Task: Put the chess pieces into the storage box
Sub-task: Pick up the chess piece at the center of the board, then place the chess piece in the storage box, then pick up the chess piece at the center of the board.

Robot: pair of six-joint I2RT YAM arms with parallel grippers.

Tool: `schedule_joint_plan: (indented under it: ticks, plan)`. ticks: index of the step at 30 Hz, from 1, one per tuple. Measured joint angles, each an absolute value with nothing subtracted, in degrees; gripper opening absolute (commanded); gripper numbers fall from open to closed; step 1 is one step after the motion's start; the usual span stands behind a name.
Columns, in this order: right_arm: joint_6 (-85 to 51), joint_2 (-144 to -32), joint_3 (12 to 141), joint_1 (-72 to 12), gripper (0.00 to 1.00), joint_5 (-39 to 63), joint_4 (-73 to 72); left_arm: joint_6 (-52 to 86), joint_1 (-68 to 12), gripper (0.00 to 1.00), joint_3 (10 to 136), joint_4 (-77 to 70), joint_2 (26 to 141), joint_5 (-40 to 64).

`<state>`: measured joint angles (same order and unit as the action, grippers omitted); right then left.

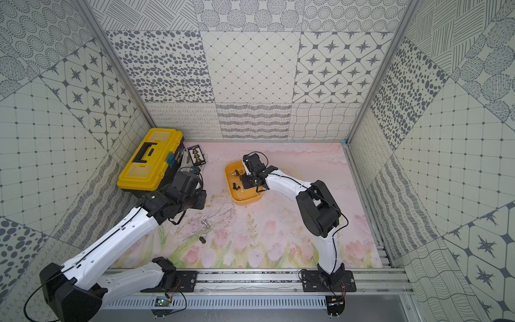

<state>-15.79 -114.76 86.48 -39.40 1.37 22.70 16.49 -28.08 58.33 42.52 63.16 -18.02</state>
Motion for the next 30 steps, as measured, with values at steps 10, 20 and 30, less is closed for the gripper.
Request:
schedule_joint_plan:
  ticks: [10, 20, 30]
  plan:
    - [-15.38, -115.02, 88.44, -39.4, 0.27, 0.95, 24.23, 16.53, -28.08, 0.46, 57.89, 42.13, 63.31, -17.69]
    - [-17.39, -105.51, 81.58, -39.77, 0.32, 1.37, 23.49, 18.28, -28.1, 0.46, 58.54, 43.59, 64.12, -15.81]
    - [-23.73, -87.07, 64.36, -41.45, 0.33, 0.6, 16.64, 30.11, -31.68, 0.47, 54.48, 52.14, 63.92, -11.73]
